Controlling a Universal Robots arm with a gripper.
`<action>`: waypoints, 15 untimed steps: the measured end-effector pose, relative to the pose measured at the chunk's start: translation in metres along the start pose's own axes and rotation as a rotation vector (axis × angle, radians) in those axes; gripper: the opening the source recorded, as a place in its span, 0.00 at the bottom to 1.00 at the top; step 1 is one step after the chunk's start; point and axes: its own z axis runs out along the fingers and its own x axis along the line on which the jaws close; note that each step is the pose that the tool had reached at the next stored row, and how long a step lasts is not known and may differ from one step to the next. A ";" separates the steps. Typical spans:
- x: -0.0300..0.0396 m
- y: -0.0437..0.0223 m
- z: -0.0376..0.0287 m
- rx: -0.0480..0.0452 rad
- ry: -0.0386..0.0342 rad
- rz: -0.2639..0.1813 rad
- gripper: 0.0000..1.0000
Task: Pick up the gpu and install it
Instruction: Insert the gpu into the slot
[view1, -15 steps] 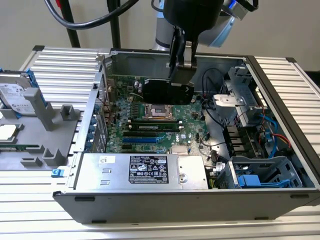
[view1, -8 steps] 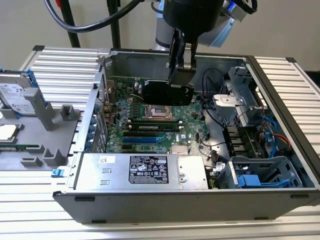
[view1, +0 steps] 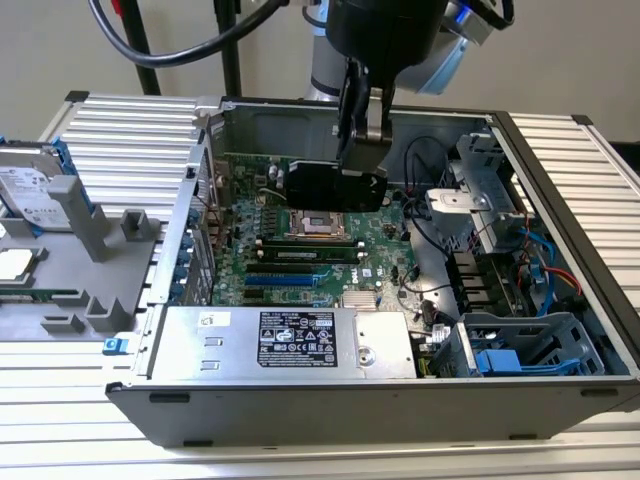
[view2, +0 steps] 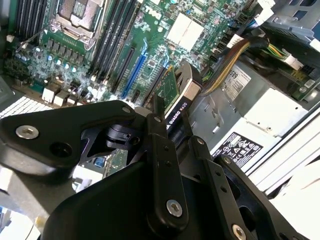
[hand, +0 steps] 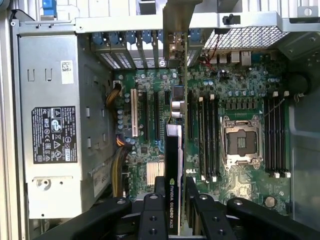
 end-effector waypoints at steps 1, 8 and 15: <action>0.0000 0.0000 0.0003 0.0000 0.0000 0.000 0.00; 0.0000 -0.0011 0.0017 0.0000 0.0001 0.000 0.00; -0.0001 -0.0021 0.0030 -0.0001 0.0001 0.000 0.00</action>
